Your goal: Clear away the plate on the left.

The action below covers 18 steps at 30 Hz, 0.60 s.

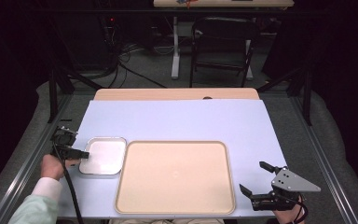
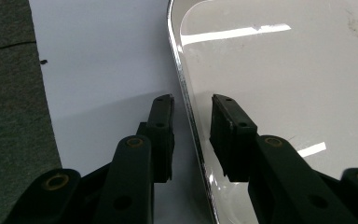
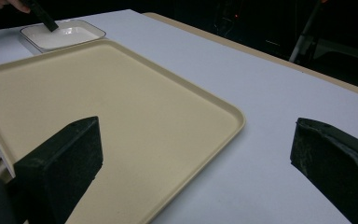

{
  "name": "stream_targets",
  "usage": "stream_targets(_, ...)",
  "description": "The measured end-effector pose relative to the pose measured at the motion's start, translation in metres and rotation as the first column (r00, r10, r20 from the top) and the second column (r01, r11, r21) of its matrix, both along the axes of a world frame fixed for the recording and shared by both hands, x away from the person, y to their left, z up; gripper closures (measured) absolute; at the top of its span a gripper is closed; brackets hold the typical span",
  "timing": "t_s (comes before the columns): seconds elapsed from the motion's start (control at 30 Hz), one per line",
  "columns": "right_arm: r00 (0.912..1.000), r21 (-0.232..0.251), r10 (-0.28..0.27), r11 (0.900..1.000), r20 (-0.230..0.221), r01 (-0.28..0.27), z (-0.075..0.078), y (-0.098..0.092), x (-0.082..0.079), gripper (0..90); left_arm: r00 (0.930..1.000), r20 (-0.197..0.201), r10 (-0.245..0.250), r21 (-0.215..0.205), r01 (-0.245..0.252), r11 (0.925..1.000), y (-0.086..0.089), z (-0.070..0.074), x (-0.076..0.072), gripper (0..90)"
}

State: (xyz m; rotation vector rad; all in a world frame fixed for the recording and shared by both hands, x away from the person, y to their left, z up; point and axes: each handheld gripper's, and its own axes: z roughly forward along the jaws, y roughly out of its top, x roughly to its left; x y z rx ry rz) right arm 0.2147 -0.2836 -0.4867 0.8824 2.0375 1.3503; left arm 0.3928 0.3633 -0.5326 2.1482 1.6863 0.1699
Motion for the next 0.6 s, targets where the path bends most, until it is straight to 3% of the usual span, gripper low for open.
stream_targets(0.23, 1.0000, -0.001, 0.000, 1.000, -0.001, 0.000, 0.0000, 0.0001, 0.0000, 1.7, 1.0000, -0.006, -0.004, -0.005, 0.004, 1.0000, 0.0000, 0.0001, -0.0003, 69.3)
stream_targets(0.6, 1.0000, -0.005, 0.000, 1.000, -0.007, 0.000, -0.0005, 0.0003, 0.0004, 2.0, 1.0000, -0.004, 0.004, -0.053, -0.004, 0.9986, 0.0043, -0.0014, -0.0016, 77.6)
